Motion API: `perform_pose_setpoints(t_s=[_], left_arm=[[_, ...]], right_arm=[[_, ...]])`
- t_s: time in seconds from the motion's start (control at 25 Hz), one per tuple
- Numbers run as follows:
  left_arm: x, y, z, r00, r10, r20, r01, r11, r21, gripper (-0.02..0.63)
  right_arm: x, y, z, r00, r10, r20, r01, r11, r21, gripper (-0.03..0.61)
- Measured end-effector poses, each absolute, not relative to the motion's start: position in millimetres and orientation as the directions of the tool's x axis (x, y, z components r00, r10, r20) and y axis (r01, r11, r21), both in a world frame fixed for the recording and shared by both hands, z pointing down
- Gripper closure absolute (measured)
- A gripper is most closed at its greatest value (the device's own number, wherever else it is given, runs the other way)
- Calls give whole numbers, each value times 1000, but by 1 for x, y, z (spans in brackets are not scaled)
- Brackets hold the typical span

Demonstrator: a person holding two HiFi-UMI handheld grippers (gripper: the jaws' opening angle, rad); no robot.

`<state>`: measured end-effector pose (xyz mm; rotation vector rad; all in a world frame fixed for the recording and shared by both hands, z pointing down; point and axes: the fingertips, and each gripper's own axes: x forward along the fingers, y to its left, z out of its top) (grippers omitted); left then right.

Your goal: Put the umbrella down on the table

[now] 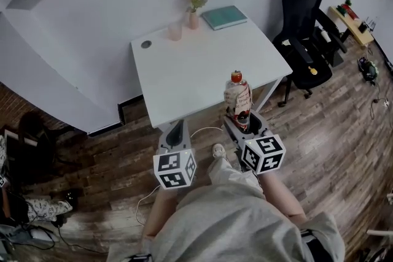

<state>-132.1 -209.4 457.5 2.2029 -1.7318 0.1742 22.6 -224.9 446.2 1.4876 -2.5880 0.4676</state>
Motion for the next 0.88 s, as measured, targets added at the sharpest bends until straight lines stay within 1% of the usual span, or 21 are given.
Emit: perform_pose_setpoints(t_s=[0.32,0.88], left_arm=[[-133,-274,444,205,-938,280,-970,-157,186,605],[-134,-362,450,134,-939,316,-977,-72,199,604]], right_arm=[[25,-301,440,-535,-805,257,-844,500,-194,307],[18,-411,448,-591,-749,298,-806,563,-182,307]])
